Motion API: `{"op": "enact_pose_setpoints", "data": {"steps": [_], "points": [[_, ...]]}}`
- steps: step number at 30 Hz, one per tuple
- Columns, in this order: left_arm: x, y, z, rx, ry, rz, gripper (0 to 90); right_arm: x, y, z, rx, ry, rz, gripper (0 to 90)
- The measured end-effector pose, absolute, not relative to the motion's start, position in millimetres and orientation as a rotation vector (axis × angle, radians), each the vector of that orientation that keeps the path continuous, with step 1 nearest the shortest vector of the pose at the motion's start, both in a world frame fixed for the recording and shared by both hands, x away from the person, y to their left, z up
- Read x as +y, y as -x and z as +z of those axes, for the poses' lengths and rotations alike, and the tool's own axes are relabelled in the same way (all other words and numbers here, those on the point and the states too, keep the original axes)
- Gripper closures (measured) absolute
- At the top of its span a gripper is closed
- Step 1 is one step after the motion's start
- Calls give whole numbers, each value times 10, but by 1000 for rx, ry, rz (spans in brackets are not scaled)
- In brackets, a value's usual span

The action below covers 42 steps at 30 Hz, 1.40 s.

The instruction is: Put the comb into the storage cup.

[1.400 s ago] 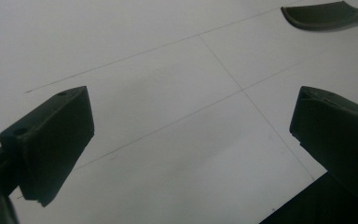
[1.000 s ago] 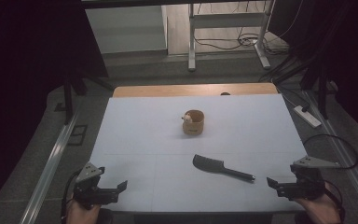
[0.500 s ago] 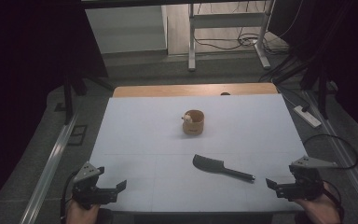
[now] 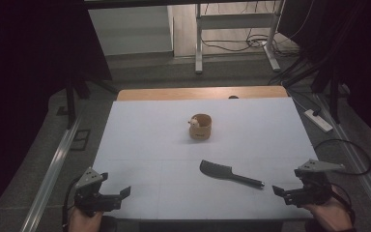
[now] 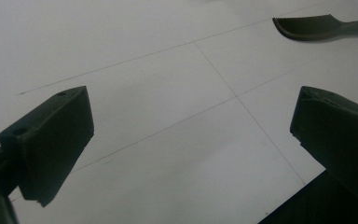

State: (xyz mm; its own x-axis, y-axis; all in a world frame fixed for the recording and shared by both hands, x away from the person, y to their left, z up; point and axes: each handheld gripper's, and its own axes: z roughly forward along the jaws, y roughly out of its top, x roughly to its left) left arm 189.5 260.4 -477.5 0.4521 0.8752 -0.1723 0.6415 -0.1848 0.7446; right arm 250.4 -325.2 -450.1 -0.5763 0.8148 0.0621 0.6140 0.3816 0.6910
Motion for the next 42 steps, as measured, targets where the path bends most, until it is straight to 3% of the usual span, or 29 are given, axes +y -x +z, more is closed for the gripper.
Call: {"op": "enact_pose_setpoints", "data": {"steps": [42], "points": [[2625, -1907, -4779, 1286, -1899, 360, 2, -2897, -2832, -4477, 2489, -1219, 895, 0]]}}
